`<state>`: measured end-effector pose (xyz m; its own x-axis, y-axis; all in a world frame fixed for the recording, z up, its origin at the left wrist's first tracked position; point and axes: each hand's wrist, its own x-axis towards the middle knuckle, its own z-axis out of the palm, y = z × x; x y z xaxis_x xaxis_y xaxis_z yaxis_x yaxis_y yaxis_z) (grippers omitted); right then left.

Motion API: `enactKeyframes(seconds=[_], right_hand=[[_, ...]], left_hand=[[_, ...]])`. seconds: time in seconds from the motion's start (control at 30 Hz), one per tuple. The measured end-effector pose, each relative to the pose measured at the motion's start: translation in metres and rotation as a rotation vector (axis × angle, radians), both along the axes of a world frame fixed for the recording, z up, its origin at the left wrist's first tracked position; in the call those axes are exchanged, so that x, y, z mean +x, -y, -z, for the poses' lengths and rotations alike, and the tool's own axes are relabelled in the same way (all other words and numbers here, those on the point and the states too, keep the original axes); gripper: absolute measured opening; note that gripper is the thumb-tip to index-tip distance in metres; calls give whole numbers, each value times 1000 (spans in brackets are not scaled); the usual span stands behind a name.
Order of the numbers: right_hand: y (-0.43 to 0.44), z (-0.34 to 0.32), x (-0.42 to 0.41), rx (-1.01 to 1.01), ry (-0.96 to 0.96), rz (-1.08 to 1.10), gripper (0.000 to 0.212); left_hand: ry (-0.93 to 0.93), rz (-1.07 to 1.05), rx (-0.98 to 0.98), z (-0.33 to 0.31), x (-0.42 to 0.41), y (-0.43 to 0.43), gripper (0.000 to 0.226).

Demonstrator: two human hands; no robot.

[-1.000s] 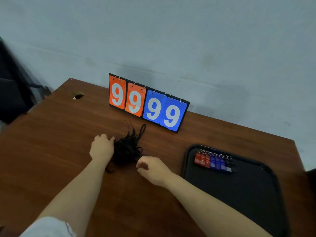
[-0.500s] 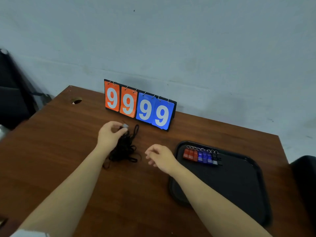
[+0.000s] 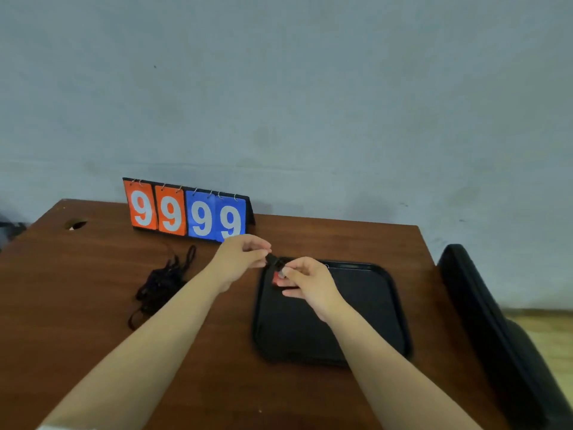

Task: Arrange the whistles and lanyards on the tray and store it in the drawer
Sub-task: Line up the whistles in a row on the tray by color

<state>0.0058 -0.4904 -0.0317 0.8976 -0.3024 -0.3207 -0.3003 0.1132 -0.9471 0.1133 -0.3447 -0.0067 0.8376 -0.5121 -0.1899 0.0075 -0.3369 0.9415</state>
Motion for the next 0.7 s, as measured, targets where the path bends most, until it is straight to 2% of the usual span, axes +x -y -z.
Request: enactKeyframes(seconds=[0.1, 0.2, 0.4, 0.57, 0.7], right_hand=[[25, -4, -23, -46, -5, 59, 14], [46, -4, -43, -122, -43, 103, 12], [87, 7, -65, -264, -165, 229, 1], [106, 15, -67, -235, -234, 290, 3], [116, 25, -63, -122, -272, 271, 6]], left_hand=[[-7, -21, -16, -4, -11, 34, 14], [58, -9, 72, -7, -22, 69, 14], [144, 185, 258, -2, -34, 120, 13], [206, 200, 297, 7, -41, 150, 9], [237, 214, 330, 19, -36, 167, 12]])
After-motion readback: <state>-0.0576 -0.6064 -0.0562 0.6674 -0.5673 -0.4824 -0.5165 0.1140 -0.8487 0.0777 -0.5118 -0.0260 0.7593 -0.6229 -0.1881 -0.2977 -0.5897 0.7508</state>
